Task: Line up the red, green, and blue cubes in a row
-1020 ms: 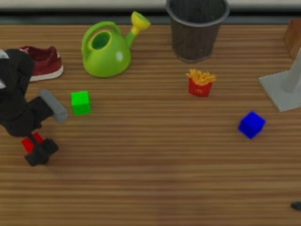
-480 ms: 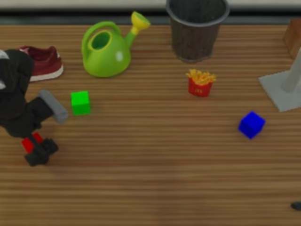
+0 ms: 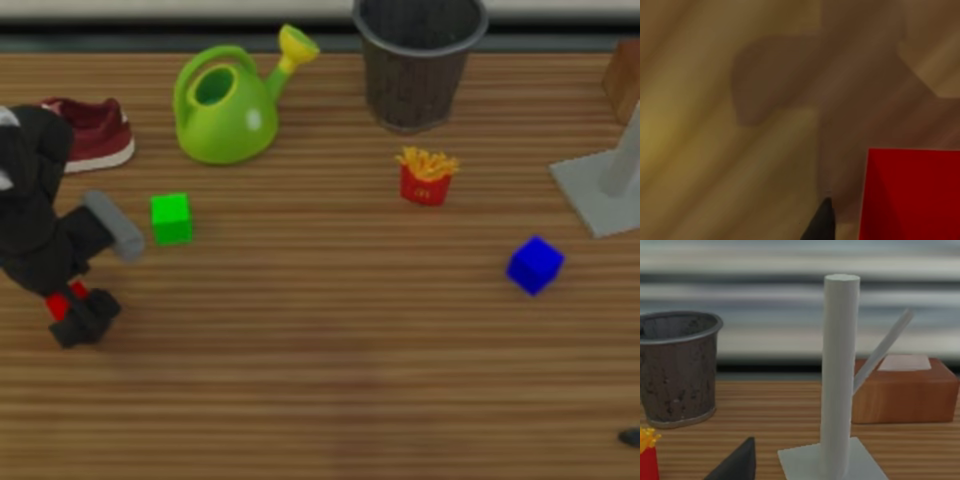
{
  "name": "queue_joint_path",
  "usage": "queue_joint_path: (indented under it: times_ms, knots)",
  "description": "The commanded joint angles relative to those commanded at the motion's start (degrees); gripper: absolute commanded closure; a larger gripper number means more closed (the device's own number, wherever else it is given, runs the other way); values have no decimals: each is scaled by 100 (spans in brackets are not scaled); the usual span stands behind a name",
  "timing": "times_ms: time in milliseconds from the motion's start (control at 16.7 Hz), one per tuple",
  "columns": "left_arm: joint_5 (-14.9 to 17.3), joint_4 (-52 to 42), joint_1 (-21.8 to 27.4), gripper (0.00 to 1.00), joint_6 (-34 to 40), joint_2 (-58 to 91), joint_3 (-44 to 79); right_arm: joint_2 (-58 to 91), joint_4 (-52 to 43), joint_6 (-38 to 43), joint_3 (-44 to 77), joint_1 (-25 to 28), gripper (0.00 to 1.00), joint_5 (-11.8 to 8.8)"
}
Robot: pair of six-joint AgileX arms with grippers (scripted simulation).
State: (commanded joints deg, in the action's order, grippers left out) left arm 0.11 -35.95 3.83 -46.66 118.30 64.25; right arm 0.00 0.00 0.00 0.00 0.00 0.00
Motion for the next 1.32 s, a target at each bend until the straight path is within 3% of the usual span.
queue_joint_path:
  times_ms: [480, 540, 1080, 1320]
  knots:
    - [0, 0, 0, 100, 0, 0, 0, 0, 0, 0, 0, 0, 0, 0]
    - [110, -220, 2, 100, 95, -262, 66, 0, 0, 0, 0, 0, 0, 0]
    - [105, -1601, -97, 100, 109, -939, 734, 0, 0, 0, 0, 0, 0, 0]
    - [105, -1707, -105, 100, 114, -1021, 796, 0, 0, 0, 0, 0, 0, 0]
